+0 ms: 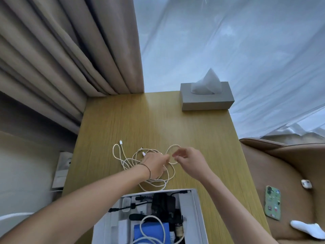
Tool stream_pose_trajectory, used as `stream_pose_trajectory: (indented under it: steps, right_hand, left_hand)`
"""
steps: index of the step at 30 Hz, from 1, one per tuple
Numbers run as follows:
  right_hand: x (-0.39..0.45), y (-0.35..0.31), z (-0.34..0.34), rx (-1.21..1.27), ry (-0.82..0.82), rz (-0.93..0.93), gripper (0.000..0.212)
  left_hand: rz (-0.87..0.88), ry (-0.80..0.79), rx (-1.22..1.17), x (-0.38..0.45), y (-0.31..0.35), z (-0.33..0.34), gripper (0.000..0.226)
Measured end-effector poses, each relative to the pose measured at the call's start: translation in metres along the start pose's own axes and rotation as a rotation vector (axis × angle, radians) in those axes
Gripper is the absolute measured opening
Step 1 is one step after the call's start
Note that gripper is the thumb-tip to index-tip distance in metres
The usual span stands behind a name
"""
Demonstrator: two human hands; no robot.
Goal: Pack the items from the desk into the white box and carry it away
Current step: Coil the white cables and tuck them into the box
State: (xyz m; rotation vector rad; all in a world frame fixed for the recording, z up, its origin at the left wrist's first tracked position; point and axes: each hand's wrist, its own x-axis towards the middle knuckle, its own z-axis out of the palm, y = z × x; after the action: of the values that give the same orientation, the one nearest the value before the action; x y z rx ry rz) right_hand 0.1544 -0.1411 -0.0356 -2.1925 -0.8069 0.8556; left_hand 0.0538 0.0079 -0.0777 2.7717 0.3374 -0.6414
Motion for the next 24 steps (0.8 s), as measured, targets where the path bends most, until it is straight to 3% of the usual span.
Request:
stream_pose_trajectory:
  steps: [5,9,13,16,19,24]
  right_hand:
    - [-0.006,0.009,-0.008,0.052,-0.016,-0.012,0.016]
    - [-0.011,0.010,-0.015,0.071,-0.008,-0.013,0.017]
    - [-0.018,0.007,-0.024,0.112,0.006,-0.003,0.017]
    - [-0.024,0.003,-0.030,0.180,0.029,0.002,0.016]
    - [-0.031,-0.003,-0.034,0.265,0.029,0.009,0.015]
    - [-0.043,-0.020,-0.035,0.354,0.050,-0.026,0.017]
  left_hand:
    - [0.118,-0.039,0.274,0.014,0.008,0.005,0.017]
    - [0.171,-0.021,0.321,0.018,0.011,-0.001,0.013]
    - [0.126,-0.054,0.037,0.009,0.010,-0.017,0.016]
    - [0.031,-0.292,-0.346,-0.002,0.011,-0.044,0.020]
    - [0.040,-0.444,-0.494,-0.019,0.010,-0.074,0.027]
    - [0.084,-0.347,-0.584,-0.059,0.003,-0.100,0.033]
